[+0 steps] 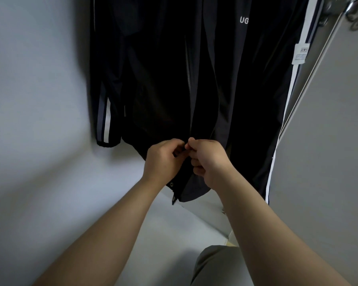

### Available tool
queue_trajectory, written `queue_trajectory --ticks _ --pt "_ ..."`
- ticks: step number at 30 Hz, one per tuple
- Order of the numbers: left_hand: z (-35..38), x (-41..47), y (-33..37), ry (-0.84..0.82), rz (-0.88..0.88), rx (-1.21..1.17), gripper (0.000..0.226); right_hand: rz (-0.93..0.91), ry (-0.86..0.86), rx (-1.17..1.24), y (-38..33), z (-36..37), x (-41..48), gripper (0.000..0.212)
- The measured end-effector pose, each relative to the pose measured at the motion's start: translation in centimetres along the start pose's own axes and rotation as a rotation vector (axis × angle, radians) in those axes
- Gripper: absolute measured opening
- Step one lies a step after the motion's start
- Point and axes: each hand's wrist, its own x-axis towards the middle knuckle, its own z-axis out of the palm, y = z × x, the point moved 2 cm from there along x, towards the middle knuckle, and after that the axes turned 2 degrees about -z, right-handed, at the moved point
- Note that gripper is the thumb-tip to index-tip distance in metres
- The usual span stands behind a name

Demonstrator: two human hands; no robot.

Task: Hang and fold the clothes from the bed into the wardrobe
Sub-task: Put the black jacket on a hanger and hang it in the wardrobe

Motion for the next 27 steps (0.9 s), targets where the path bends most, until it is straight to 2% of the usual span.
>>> queue_trajectory --ticks 3,6,11,14,19,22,27 --pt "0.9 1.0 -0.5 0.020 -0.042 0.018 0.027 0.013 0.019 -0.015 -1.3 -0.2 0.2 0.027" --pt "1.3 1.9 -0.7 -0.026 -0.105 0.053 0.029 -0.004 0.047 0.007 -4.0 -0.2 0.3 0.023" --pt "1.2 3.4 -1.5 -0.076 -0.161 0.119 0.025 -0.216 0.100 -0.092 -11.1 -1.4 -0.4 0.023" --pt "1.2 5.2 0.0 -0.118 -0.117 0.155 0.024 -0.226 0.118 -0.121 -12.7 -2.1 -0.8 0.022" --pt "0.6 10.4 4.5 -0.039 -0.019 0.030 0.034 -0.185 0.116 -0.061 -12.7 -2.6 0.1 0.022" --pt "0.5 12.6 5.8 -0.025 0.082 0.087 0.039 -0.173 0.119 -0.035 -13.6 -2.3 0.4 0.023" --pt "1.1 13.9 5.0 -0.009 0.069 0.213 0.040 -0.228 0.124 0.007 -17.7 -2.8 0.2 0.015"
